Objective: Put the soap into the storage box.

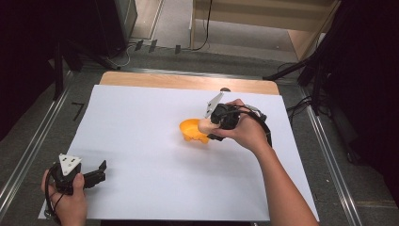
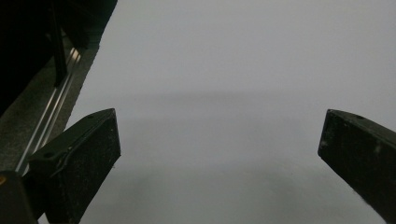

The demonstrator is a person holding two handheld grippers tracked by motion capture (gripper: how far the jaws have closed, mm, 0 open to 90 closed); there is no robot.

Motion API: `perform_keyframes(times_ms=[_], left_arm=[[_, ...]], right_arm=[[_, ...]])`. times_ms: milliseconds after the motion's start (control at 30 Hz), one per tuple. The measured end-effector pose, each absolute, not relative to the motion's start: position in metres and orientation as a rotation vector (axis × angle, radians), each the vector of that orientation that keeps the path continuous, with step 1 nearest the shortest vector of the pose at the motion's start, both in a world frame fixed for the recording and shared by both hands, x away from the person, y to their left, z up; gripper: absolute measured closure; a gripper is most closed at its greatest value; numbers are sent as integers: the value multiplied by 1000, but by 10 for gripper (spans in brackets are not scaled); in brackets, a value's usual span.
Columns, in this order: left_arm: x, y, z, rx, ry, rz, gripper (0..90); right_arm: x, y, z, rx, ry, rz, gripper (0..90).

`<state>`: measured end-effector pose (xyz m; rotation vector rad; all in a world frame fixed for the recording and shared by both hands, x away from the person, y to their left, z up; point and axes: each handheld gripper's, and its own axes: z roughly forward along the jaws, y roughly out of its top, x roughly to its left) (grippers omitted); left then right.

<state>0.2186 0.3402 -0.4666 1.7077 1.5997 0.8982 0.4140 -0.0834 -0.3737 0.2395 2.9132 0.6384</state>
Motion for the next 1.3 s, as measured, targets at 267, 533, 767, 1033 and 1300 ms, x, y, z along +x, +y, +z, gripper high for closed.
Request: perform_keyframes(times_ms=[267, 533, 767, 1033, 1300], left_arm=[[219, 340, -467, 1709, 1600, 897, 0], [219, 340, -467, 1709, 1600, 896, 0], [219, 340, -466, 1709, 1599, 895, 0], [218, 341, -466, 1708, 1599, 895, 0], [219, 341, -466, 1707, 1599, 893, 0]], right_arm=[[417, -76, -374, 169, 2917, 647, 330], [421, -65, -374, 166, 2941, 647, 331], [425, -57, -376, 148, 2954, 638, 330], [429, -51, -381, 145, 2971, 642, 329], [434, -50, -385, 155, 2982, 646, 329]])
